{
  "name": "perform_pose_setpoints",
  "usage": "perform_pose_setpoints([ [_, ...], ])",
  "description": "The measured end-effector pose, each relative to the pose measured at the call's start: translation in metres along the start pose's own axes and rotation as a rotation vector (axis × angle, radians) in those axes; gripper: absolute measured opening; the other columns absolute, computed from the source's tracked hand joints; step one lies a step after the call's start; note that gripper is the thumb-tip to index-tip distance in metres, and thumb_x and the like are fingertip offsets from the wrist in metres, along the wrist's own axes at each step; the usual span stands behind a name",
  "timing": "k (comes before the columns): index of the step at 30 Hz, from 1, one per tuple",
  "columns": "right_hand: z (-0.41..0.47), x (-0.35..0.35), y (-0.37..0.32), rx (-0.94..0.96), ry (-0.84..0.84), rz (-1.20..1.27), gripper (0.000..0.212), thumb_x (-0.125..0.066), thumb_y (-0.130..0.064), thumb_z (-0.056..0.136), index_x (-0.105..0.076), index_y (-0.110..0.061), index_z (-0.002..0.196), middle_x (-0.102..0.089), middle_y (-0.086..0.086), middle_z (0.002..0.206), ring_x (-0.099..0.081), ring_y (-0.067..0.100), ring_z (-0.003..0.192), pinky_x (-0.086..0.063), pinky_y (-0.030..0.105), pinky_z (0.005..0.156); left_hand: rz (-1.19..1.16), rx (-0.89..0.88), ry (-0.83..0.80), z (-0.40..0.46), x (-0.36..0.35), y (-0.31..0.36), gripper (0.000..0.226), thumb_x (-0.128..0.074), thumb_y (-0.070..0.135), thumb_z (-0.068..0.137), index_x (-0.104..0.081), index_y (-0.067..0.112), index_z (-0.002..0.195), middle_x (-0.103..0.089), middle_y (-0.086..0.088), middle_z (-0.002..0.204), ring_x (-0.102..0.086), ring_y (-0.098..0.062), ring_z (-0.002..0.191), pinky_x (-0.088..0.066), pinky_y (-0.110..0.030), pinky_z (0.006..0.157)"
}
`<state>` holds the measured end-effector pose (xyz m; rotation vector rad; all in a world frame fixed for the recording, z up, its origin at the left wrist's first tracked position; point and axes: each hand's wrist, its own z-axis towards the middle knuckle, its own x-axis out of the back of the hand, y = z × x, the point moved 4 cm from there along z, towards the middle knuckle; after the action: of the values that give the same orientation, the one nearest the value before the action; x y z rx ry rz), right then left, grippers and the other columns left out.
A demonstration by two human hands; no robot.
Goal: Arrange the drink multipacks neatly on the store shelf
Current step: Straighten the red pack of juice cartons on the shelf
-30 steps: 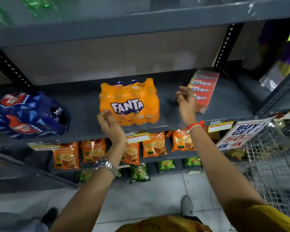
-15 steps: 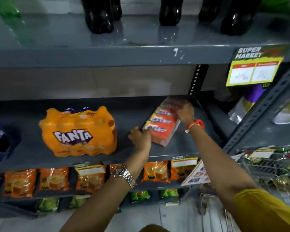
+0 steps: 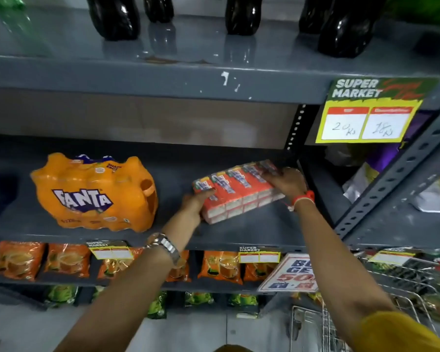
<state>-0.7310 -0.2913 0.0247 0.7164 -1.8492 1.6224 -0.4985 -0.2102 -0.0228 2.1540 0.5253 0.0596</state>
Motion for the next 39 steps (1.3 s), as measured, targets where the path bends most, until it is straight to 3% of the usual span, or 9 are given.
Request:
perform_pose_setpoints([
  [3, -0.021, 0.0, 0.033, -0.181, -0.004, 0.346, 0.072, -0.079, -0.06, 0.053, -0.066, -0.005, 0.098, -0.072, 0.009, 0.099, -0.068, 0.022, 0.084, -0.052, 0.029, 0.067, 0.107, 0.058, -0.134, 0.0, 0.009, 0.017, 0.007, -0.063, 0.012, 0.082, -0.057, 0.01, 0.08, -0.07, -0.004, 0.057, -0.065, -0.015, 0.053, -0.053, -0.025, 0.045],
  [5, -0.022, -0.005, 0.04, -0.202, -0.039, 0.432, 0.068, -0.081, -0.053, 0.055, -0.064, -0.005, 0.1, -0.072, 0.007, 0.099, -0.067, 0.016, 0.078, -0.045, 0.022, 0.059, 0.15, 0.049, -0.161, -0.003, 0.009, 0.022, 0.008, -0.062, 0.007, 0.083, -0.055, 0.009, 0.079, -0.067, -0.007, 0.069, -0.061, -0.019, 0.068, -0.054, -0.031, 0.056],
  [12, -0.025, -0.004, 0.044, -0.119, 0.124, 0.578, 0.055, -0.085, -0.025, 0.061, -0.057, -0.004, 0.104, -0.069, 0.015, 0.109, -0.066, 0.025, 0.096, -0.053, 0.036, 0.088, 0.419, -0.292, -0.092, -0.002, 0.015, 0.035, 0.025, -0.07, -0.003, 0.071, -0.063, 0.008, 0.093, -0.065, -0.008, 0.094, -0.061, -0.019, 0.083, -0.051, -0.023, 0.066],
  [20, -0.052, -0.019, 0.046, 0.019, 0.205, 0.859, 0.058, -0.069, 0.012, 0.07, -0.038, -0.01, 0.114, -0.06, 0.005, 0.107, -0.058, 0.01, 0.094, -0.05, 0.026, 0.085, 0.534, -0.716, 0.014, -0.009, 0.016, 0.027, 0.052, -0.069, -0.002, 0.072, -0.053, 0.008, 0.12, -0.065, -0.009, 0.108, -0.061, -0.018, 0.1, -0.053, -0.04, 0.088],
  [26, -0.057, -0.012, 0.035, -0.092, 0.254, 1.135, 0.046, -0.058, -0.025, 0.063, -0.043, -0.016, 0.106, -0.055, 0.0, 0.091, -0.06, 0.0, 0.067, -0.045, 0.008, 0.049, 0.457, -0.825, 0.112, -0.009, 0.021, 0.001, 0.06, -0.065, 0.006, 0.08, -0.041, 0.011, 0.135, -0.059, -0.009, 0.124, -0.054, -0.011, 0.114, -0.05, -0.032, 0.095],
  [30, -0.042, -0.007, 0.025, -0.129, 0.159, 1.083, 0.043, -0.052, -0.041, 0.082, -0.05, -0.015, 0.117, -0.059, 0.008, 0.105, -0.062, 0.011, 0.078, -0.049, 0.018, 0.056, 0.329, -0.81, 0.34, -0.037, 0.015, -0.022, 0.044, -0.065, 0.009, 0.08, -0.047, 0.005, 0.119, -0.045, -0.007, 0.116, -0.052, -0.016, 0.104, -0.049, -0.044, 0.093],
  [33, -0.035, -0.003, 0.021, -0.093, 0.119, 1.014, 0.033, -0.05, -0.018, 0.09, -0.051, -0.009, 0.122, -0.061, 0.005, 0.09, -0.061, 0.014, 0.068, -0.05, 0.014, 0.048, 0.38, -0.781, 0.109, -0.054, -0.01, -0.044, 0.058, -0.07, 0.012, 0.076, -0.041, 0.009, 0.126, -0.043, -0.005, 0.127, -0.048, -0.02, 0.117, -0.043, -0.047, 0.101],
  [36, -0.04, -0.001, 0.028, -0.038, 0.194, 1.044, 0.018, -0.056, -0.012, 0.084, -0.058, -0.007, 0.101, -0.06, 0.002, 0.083, -0.063, 0.006, 0.059, -0.049, 0.014, 0.053, 0.467, -0.646, -0.164, -0.059, -0.037, -0.053, 0.105, -0.077, 0.026, 0.07, -0.004, 0.024, 0.146, -0.003, -0.001, 0.155, -0.007, -0.022, 0.144, -0.014, -0.042, 0.118],
  [39, -0.051, -0.008, 0.041, -0.082, 0.27, 1.096, 0.004, -0.059, -0.019, 0.077, -0.058, -0.016, 0.078, -0.06, 0.004, 0.082, -0.062, 0.013, 0.069, -0.048, 0.025, 0.067, 0.581, -0.57, -0.283, -0.061, -0.051, -0.048, 0.123, -0.08, 0.032, 0.065, 0.014, 0.029, 0.145, 0.017, 0.001, 0.156, 0.011, -0.016, 0.144, -0.005, -0.042, 0.117],
])
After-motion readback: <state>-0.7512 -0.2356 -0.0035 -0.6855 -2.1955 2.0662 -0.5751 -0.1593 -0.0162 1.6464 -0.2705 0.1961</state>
